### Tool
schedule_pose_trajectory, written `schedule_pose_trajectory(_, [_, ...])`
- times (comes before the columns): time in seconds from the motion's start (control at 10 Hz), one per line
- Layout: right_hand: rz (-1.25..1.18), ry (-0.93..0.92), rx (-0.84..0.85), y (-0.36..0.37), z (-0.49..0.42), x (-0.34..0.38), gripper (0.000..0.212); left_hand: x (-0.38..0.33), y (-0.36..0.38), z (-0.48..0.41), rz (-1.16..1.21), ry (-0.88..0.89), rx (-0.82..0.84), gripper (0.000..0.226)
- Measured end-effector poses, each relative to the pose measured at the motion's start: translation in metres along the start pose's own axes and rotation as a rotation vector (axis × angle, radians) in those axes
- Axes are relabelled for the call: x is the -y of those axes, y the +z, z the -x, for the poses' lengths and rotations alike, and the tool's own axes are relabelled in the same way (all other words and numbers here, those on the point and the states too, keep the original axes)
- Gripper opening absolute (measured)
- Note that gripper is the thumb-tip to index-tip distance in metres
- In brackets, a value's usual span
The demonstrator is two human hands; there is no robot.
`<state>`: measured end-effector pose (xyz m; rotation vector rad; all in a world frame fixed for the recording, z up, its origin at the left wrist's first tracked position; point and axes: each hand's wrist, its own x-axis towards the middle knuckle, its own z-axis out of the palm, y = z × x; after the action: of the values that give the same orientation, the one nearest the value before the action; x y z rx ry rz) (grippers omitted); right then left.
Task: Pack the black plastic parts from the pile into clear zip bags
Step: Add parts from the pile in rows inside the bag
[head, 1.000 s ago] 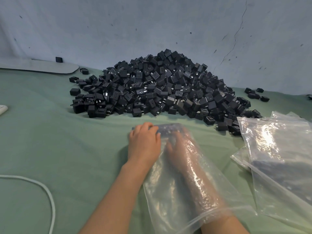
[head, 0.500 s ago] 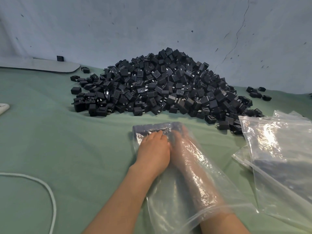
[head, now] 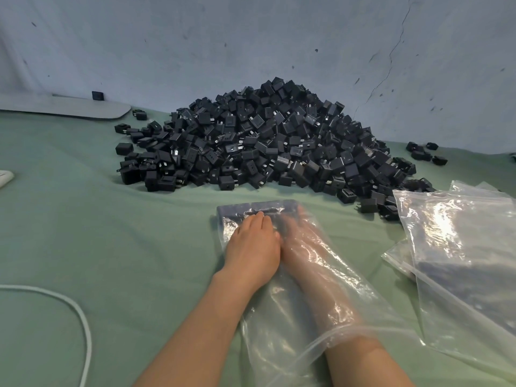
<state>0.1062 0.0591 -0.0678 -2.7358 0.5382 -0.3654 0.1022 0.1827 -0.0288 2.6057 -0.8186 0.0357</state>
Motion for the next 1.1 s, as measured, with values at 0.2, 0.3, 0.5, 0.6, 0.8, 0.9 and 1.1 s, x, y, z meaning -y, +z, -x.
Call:
schedule_pose_trajectory(0.2, [0.02, -0.017, -0.017, -0.001, 0.002, -0.001, 0.053, 0.003, 0.001, -0.001, 0.045, 0.002, -0.018, 0.047])
schedule_pose_trajectory(0.3, [0.049, -0.011, 0.036, -0.01, 0.013, 0.006, 0.048, 0.004, 0.002, -0.001, 0.069, -0.003, -0.019, 0.048])
schedule_pose_trajectory(0.5, [0.198, -0.222, 0.308, -0.081, 0.102, 0.023, 0.079, 0.009, 0.002, -0.005, 0.12, 0.014, -0.001, 0.049])
schedule_pose_trajectory(0.6, [-0.178, -0.506, 0.443, -0.149, 0.17, 0.049, 0.075, 0.011, 0.003, -0.008, 0.149, 0.021, 0.005, 0.049])
schedule_pose_trajectory(0.8, [-0.424, -0.487, 0.561, -0.21, 0.167, 0.085, 0.024, 0.022, -0.002, -0.009, 0.153, 0.06, -0.078, 0.045])
schedule_pose_trajectory(0.9, [-0.452, -0.42, 0.174, -0.189, 0.12, 0.106, 0.026, 0.036, -0.011, -0.01, 0.191, -0.05, -0.218, 0.043])
schedule_pose_trajectory(1.1, [-0.136, -0.094, 0.16, -0.081, -0.003, 0.135, 0.034, 0.057, -0.012, 0.0, 0.177, -0.31, -0.309, 0.041])
